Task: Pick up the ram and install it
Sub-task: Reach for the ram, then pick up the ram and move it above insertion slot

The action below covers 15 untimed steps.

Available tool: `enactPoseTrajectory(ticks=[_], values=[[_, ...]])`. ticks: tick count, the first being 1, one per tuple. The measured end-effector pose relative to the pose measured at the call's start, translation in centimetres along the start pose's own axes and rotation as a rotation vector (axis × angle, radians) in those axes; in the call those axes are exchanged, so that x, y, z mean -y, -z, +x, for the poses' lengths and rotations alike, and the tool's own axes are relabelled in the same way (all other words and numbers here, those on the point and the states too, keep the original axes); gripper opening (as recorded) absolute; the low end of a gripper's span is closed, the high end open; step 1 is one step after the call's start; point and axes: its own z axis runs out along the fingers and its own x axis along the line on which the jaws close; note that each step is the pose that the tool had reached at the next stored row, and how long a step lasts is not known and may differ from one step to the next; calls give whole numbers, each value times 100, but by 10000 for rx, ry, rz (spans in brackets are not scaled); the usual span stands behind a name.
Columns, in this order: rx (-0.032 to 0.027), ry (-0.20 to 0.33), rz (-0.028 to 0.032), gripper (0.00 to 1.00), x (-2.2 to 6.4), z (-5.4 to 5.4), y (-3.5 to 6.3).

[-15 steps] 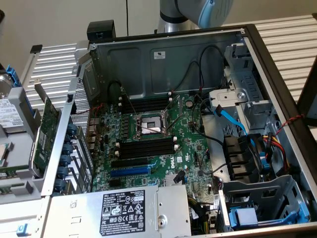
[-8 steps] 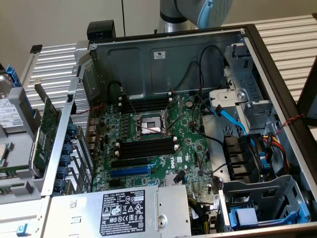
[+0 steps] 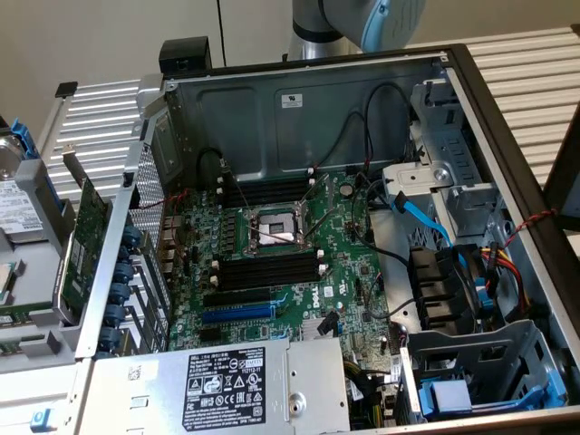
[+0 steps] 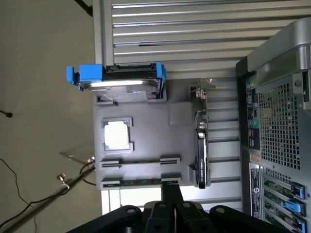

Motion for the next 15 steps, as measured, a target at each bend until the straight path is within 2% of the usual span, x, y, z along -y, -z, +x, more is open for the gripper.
enactPoseTrajectory(ticks=[5,13,15], values=[[-1,0,-3,11,7,87,-8],[1,15,-8,11,8,95,-8],[-6,322,-15,11,7,95,-10]])
